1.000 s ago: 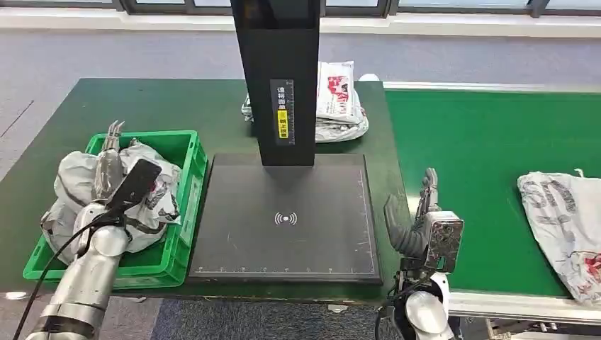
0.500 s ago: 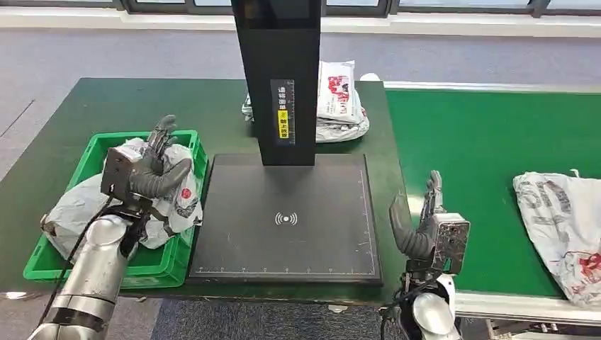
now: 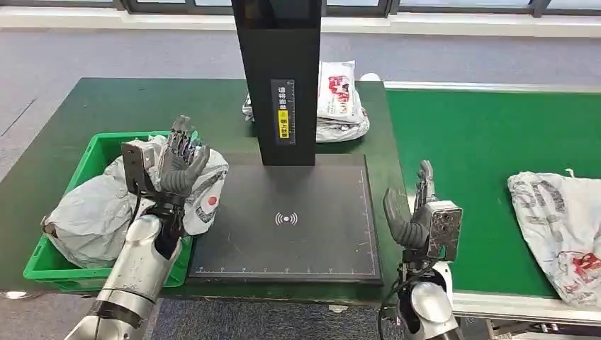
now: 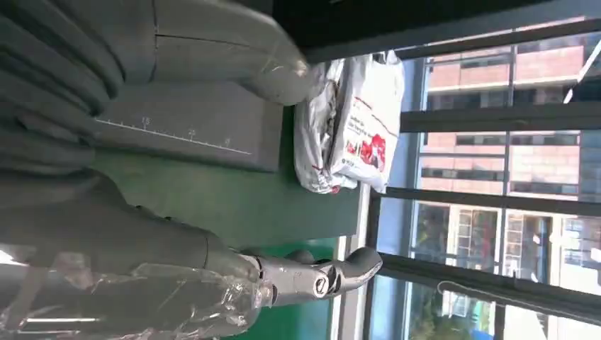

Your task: Moved the parcel from conveyor to table for the left to box.

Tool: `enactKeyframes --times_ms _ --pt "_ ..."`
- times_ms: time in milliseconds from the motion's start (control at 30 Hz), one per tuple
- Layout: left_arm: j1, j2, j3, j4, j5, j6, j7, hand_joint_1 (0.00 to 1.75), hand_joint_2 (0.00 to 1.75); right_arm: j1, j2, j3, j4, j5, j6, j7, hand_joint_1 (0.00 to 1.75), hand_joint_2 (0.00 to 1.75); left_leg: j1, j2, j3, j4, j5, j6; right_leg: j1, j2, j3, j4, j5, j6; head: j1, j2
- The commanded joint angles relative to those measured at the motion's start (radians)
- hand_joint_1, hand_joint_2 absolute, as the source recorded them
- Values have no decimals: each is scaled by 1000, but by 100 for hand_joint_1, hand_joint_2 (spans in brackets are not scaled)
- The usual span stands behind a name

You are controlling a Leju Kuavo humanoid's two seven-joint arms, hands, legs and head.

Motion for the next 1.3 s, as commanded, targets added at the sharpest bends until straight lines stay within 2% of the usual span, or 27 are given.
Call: enactKeyframes --times_ms 33,100,267,333,433,500,533,667,700,733,867,967,1100,1167,1267,1300 --pt "-52 -91 -82 55 -38 164 -9 0 175 -78 10 -88 137 -15 -1 16 0 0 1 -5 1 -1 1 1 1 -5 3 -2 0 0 0 0" --pt "-59 -95 -89 79 -9 167 -3 0 175 -76 11 -94 140 -11 1 22 0 0 1 -5 1 -1 1 1 1 -5 3 -3 0 0 0 0" --pt "-46 -158 -132 119 136 151 -16 0 175 -80 13 -115 187 -51 35 17 0 0 0 -4 0 -1 0 0 0 -4 2 -1 0 0 0 0" --pt "-40 -166 -185 131 107 177 -47 0 175 -86 20 -121 200 -51 27 11 0 0 0 -5 2 -2 1 1 0 -5 3 -2 0 0 0 0" --pt "-40 -166 -185 131 107 177 -47 0 175 -86 20 -121 200 -51 27 11 0 0 0 -5 2 -2 1 1 0 -5 3 -2 0 0 0 0" --pt "-38 -175 -217 146 93 201 -45 0 175 -91 21 -128 208 -40 0 8 0 0 0 -5 2 -3 1 1 0 -5 5 -3 0 0 0 0" --pt "-35 -191 -274 173 63 242 -59 0 175 -108 5 -140 218 -5 -49 13 0 0 -1 -4 1 -1 1 1 -1 -4 3 -2 0 1 0 0" --pt "-39 -184 -277 173 63 241 -59 0 175 -107 6 -141 217 -5 -48 15 0 0 -1 -2 3 -3 1 1 -1 -2 5 -4 1 0 0 0" --pt "-40 -180 -295 178 59 246 -53 0 175 -113 2 -141 226 46 -97 29 0 0 -1 -2 1 -2 0 1 -2 -2 3 -2 0 0 0 0" --pt "-41 -182 -317 193 48 240 -46 0 175 -124 -4 -149 239 64 -110 47 0 175 -1 -2 2 -2 0 1 -1 -2 4 -3 1 0 0 0" --pt "-36 -208 -401 280 1 216 -75 0 175 -178 -35 -222 330 203 -200 109 0 175 -1 -4 2 -2 1 1 -2 -4 3 -3 0 0 0 0" --pt "-16 -230 -461 353 8 144 -112 0 175 -214 -88 -284 464 337 -269 155 0 175 -2 -5 3 -3 1 2 -2 -5 5 -4 1 1 0 0" --pt "9 -234 -507 373 -17 168 -173 0 175 -244 -107 -364 596 382 -293 143 0 175 -2 -5 5 -5 1 3 -2 -6 8 -6 1 2 0 0" --pt "12 -231 -512 367 -16 172 -180 0 175 -258 -118 -384 654 432 -310 179 0 175 -3 -5 5 -5 1 3 -3 -5 8 -7 1 2 0 0" --pt "-3 -218 -502 388 -46 263 -184 0 175 -297 -156 -423 795 508 -326 263 0 175 -3 -4 3 -3 0 3 -4 -4 6 -5 1 2 0 0" --pt "-8 -212 -499 397 -45 257 -185 0 175 -302 -162 -430 812 509 -325 255 0 175 -4 -3 3 -2 0 3 -4 -3 5 -4 1 2 0 0"
